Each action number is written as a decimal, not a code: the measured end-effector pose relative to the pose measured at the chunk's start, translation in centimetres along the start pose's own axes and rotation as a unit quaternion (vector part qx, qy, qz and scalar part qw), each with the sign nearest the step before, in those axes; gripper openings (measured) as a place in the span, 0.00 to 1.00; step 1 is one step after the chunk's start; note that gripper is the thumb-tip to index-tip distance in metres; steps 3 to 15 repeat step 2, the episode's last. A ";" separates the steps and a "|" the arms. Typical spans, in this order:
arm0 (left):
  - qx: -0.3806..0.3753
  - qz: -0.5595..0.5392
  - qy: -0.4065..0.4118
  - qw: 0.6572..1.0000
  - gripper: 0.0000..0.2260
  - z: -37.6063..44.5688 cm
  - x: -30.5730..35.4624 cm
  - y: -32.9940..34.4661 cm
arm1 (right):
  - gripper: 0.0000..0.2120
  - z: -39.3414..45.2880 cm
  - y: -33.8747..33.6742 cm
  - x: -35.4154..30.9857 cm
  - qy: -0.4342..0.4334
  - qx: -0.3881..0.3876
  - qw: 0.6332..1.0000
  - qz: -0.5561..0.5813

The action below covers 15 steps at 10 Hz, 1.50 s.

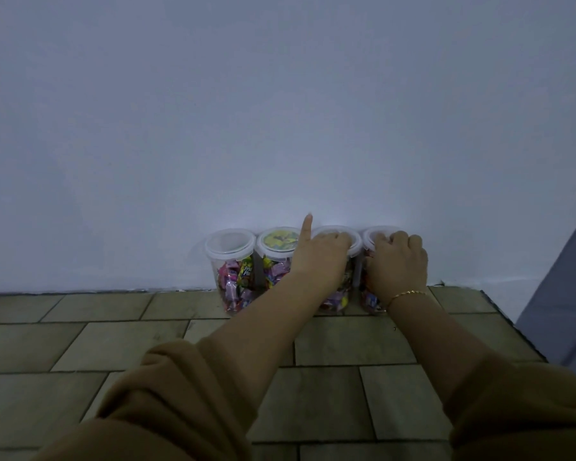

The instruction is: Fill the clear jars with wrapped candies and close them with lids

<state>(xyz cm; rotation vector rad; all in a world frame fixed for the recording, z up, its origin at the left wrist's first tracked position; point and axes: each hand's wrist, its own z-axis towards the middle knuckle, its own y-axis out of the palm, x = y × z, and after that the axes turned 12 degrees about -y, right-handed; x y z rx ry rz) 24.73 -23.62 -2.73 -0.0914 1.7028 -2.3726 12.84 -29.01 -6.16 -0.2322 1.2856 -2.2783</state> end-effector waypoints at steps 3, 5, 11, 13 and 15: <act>-0.018 0.002 -0.019 1.000 0.29 -1.2 0.2 -0.6 | 0.24 -0.7 -0.4 0.0 -0.006 -0.020 0.999 0.036; -0.018 0.002 -0.019 1.000 0.29 -1.2 0.2 -0.6 | 0.24 -0.7 -0.4 0.0 -0.006 -0.020 0.999 0.036; -0.018 0.002 -0.019 1.000 0.29 -1.2 0.2 -0.6 | 0.24 -0.7 -0.4 0.0 -0.006 -0.020 0.999 0.036; -0.018 0.002 -0.019 1.000 0.29 -1.2 0.2 -0.6 | 0.24 -0.7 -0.4 0.0 -0.006 -0.020 0.999 0.036; -0.018 0.002 -0.019 1.000 0.29 -1.2 0.2 -0.6 | 0.24 -0.7 -0.4 0.0 -0.006 -0.020 0.999 0.036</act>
